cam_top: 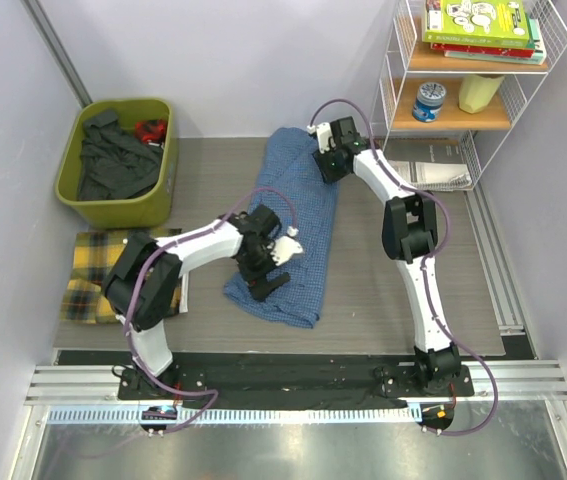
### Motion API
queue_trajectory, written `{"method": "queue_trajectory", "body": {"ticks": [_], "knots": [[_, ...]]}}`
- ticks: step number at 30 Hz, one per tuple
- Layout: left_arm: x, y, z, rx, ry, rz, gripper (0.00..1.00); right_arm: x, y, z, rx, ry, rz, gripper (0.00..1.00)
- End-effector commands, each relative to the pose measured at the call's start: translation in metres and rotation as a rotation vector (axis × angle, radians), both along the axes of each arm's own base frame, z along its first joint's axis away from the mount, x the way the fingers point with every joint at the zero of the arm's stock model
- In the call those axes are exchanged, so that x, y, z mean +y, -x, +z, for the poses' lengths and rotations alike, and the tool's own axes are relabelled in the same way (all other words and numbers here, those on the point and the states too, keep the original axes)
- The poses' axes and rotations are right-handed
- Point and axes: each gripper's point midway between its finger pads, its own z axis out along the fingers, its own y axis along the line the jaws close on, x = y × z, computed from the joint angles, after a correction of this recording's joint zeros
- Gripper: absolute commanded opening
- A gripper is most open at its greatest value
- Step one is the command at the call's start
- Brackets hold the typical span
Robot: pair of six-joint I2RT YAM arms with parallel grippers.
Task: Fold and stack the long sleeve shirts
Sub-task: Fold the shirt
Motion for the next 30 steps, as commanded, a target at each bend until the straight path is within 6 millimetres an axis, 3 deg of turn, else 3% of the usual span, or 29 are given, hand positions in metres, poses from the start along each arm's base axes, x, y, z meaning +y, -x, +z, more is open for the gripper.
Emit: {"method": "queue_trajectory", "body": {"ticks": [1,4,6,7,10,11,12,13,14,15,16,17,18,20,21,23,24,26,27,28,30], "knots": [[-0.043,0.047,-0.023,0.122,0.025,-0.066,0.97,0.017,0.021,0.12,-0.145,-0.1,0.087,0.41],[-0.044,0.054,-0.019,0.141,0.022,-0.04,0.96,0.016,0.057,0.155,-0.121,-0.131,0.141,0.47],[-0.04,0.051,-0.005,0.129,0.052,-0.002,0.98,0.016,0.079,0.166,-0.089,-0.151,0.181,0.53],[-0.04,0.052,0.004,0.123,0.075,0.011,1.0,0.012,0.095,0.183,-0.085,-0.154,0.198,0.57],[-0.05,0.055,0.057,0.07,0.208,0.025,1.0,0.004,0.12,0.205,-0.067,-0.164,0.231,0.66],[-0.057,0.054,0.079,0.047,0.267,0.015,1.0,-0.002,0.13,0.227,-0.103,-0.177,0.242,0.67],[-0.058,0.056,0.116,-0.02,0.346,-0.001,1.0,-0.003,0.14,0.231,-0.095,-0.199,0.261,0.67],[-0.06,0.055,0.134,-0.06,0.389,-0.013,1.0,-0.005,0.146,0.241,-0.117,-0.219,0.273,0.68],[-0.058,0.053,0.155,-0.123,0.425,-0.026,1.0,-0.009,0.16,0.272,-0.186,-0.255,0.28,0.75],[-0.054,0.053,0.181,-0.219,0.48,-0.059,1.0,-0.013,0.167,0.261,-0.164,-0.27,0.272,0.83],[-0.05,0.05,0.192,-0.278,0.495,-0.061,1.0,-0.009,0.17,0.274,-0.224,-0.296,0.288,0.89],[-0.043,0.046,0.19,-0.325,0.476,-0.042,1.0,-0.008,0.176,0.276,-0.237,-0.317,0.287,0.96],[-0.04,0.041,0.199,-0.388,0.498,-0.041,1.0,-0.008,0.193,0.27,-0.23,-0.325,0.296,0.99],[-0.035,0.044,0.179,-0.397,0.472,-0.075,1.0,-0.002,0.213,0.264,-0.222,-0.356,0.381,1.0],[-0.035,0.044,0.174,-0.417,0.465,-0.131,1.0,0.001,0.238,0.241,-0.183,-0.316,0.48,1.0],[-0.023,0.062,0.154,-0.34,0.39,-0.263,1.0,0.008,0.265,0.211,-0.133,-0.263,0.572,1.0],[-0.02,0.068,0.146,-0.323,0.38,-0.326,1.0,0.003,0.289,0.178,-0.085,-0.208,0.64,1.0],[-0.012,0.063,0.125,-0.389,0.364,-0.392,1.0,0.008,0.319,0.145,-0.07,-0.159,0.728,1.0],[-0.008,0.063,0.118,-0.404,0.383,-0.44,1.0,0.003,0.336,0.105,-0.049,-0.113,0.79,1.0],[0.001,0.07,0.097,-0.43,0.366,-0.533,1.0,0.016,0.359,0.098,-0.084,-0.08,0.884,0.99],[-0.004,0.07,0.084,-0.478,0.394,-0.62,1.0,0.015,0.382,0.062,-0.078,0.015,0.995,0.97]]}}
